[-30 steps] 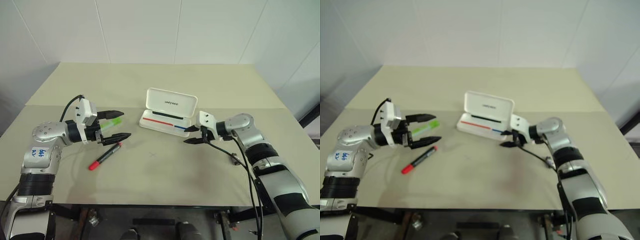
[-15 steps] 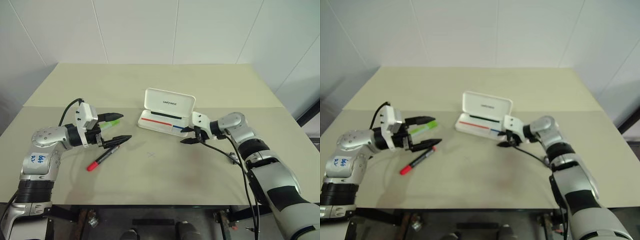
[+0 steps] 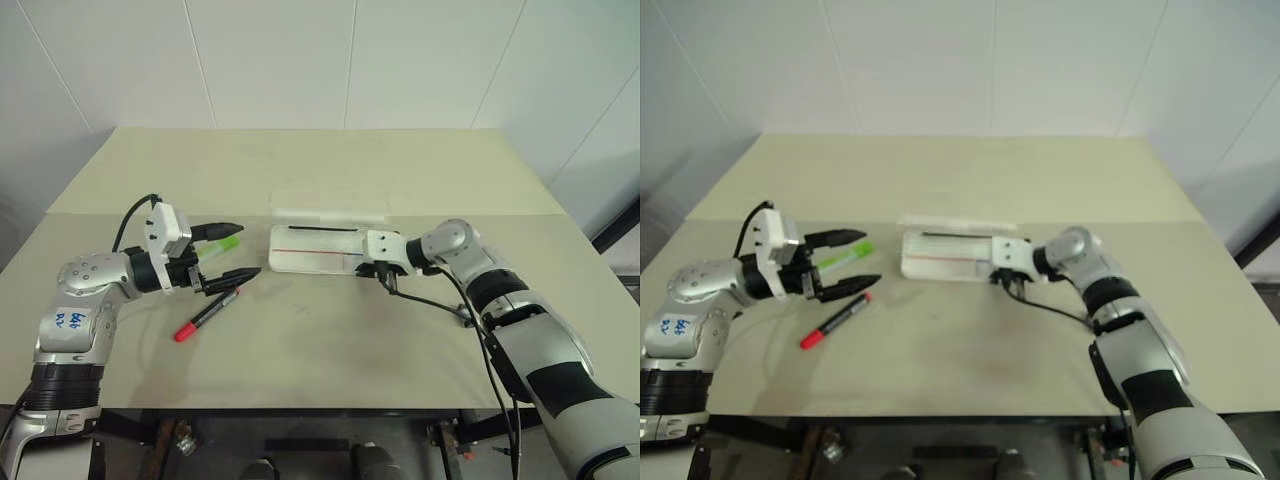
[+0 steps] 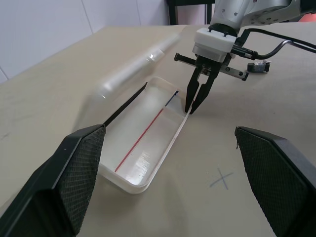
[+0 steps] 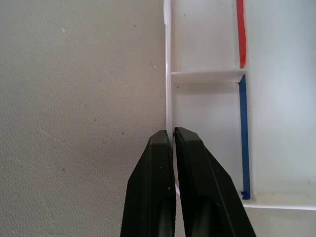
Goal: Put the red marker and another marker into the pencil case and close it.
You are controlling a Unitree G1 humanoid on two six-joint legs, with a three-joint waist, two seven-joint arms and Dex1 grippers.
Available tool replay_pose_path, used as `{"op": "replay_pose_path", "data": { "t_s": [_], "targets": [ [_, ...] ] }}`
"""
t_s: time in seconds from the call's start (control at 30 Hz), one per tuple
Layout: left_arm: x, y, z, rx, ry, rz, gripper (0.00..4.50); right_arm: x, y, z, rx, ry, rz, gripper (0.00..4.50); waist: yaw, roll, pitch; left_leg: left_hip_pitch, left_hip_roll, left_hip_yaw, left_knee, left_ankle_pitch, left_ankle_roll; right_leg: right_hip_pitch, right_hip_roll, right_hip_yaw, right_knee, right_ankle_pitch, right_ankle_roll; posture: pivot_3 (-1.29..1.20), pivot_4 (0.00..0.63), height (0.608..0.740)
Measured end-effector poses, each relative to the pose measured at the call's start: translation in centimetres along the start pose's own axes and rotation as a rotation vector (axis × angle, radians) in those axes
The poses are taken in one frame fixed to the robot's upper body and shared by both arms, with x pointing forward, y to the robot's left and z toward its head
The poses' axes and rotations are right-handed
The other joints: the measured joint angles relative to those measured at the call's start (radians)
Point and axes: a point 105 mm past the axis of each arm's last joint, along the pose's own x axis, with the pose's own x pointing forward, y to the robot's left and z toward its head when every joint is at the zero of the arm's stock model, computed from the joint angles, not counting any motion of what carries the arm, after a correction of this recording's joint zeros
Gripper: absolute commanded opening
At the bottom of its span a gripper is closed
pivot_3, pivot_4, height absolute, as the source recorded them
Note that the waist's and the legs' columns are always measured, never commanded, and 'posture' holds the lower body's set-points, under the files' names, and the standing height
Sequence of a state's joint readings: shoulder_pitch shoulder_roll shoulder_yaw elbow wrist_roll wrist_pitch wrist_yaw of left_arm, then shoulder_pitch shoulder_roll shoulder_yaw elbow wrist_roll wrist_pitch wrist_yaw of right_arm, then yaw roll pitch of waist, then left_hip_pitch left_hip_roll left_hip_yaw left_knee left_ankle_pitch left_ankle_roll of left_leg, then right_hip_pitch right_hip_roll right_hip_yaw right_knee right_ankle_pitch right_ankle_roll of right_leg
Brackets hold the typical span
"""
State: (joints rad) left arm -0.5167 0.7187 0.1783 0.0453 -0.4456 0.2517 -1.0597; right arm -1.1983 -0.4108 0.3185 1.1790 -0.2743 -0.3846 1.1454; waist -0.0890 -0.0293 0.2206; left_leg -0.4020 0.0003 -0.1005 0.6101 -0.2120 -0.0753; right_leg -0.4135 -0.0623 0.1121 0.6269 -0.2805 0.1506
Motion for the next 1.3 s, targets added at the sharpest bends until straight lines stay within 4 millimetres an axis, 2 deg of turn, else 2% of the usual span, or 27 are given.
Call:
{"op": "replay_pose_path", "data": {
  "t_s": [0.3, 0.43, 0.73, 0.87, 0.97, 1.07, 1.3],
  "targets": [
    [0.0, 0.1, 0.2, 0.005, -0.002, -0.004, 4.50, -0.3, 0.4, 0.6, 0.033, -0.042, 0.059, 0.04, -0.001, 0.000, 0.000, 0.000, 0.000, 0.000, -0.001, 0.000, 0.000, -0.001, 0.000, 0.000, 0.000, 0.000, 0.000, 0.00, 0.150, 0.740],
    [0.0, 0.0, 0.3, 0.009, -0.002, -0.014, 4.50, -1.6, 0.4, 1.7, 0.032, -0.105, 0.088, 0.04, 0.002, 0.001, 0.000, -0.001, 0.000, -0.001, -0.001, -0.001, -0.001, -0.001, 0.000, 0.000, 0.000, -0.001, 0.001, 0.00, 0.150, 0.740],
    [-0.4, 0.0, 0.3, 0.013, 0.001, -0.027, 4.50, -4.1, 4.6, 1.6, 0.117, -0.125, 0.166, 0.04, 0.007, 0.001, 0.000, -0.001, 0.000, -0.001, 0.000, -0.001, -0.001, -0.001, 0.000, 0.000, -0.001, -0.001, 0.000, 0.00, 0.150, 0.740],
    [-0.6, -0.1, -0.1, 0.001, 0.005, -0.026, 4.50, -5.4, 7.1, 0.9, 0.180, -0.100, 0.178, 0.04, 0.007, 0.001, 0.000, -0.001, 0.000, 0.000, 0.000, -0.001, -0.001, 0.000, 0.000, 0.000, -0.001, -0.001, 0.000, 0.00, 0.150, 0.740],
    [-0.6, -0.3, -0.4, -0.010, 0.008, -0.027, 4.50, -5.6, 8.6, 0.7, 0.237, -0.085, 0.180, 0.04, 0.005, 0.000, 0.000, -0.001, 0.000, 0.000, 0.001, -0.001, -0.001, 0.000, 0.000, 0.000, -0.001, -0.002, -0.001, 0.00, 0.150, 0.740],
    [-0.6, -0.3, -0.4, -0.010, 0.006, -0.027, 4.50, -5.3, 9.5, 0.9, 0.270, -0.086, 0.169, 0.04, 0.006, 0.000, 0.000, -0.001, 0.000, 0.000, 0.001, -0.001, -0.001, 0.000, 0.000, 0.000, -0.001, -0.002, -0.001, 0.00, 0.150, 0.740],
    [-0.5, -0.4, -0.4, -0.016, 0.001, -0.029, 4.50, -4.9, 9.5, 0.6, 0.264, -0.072, 0.101, 0.04, 0.009, 0.000, 0.000, -0.001, 0.000, 0.000, 0.001, -0.001, -0.001, 0.000, 0.000, 0.000, -0.003, -0.001, -0.001, 0.00, 0.150, 0.740]
  ]
}}
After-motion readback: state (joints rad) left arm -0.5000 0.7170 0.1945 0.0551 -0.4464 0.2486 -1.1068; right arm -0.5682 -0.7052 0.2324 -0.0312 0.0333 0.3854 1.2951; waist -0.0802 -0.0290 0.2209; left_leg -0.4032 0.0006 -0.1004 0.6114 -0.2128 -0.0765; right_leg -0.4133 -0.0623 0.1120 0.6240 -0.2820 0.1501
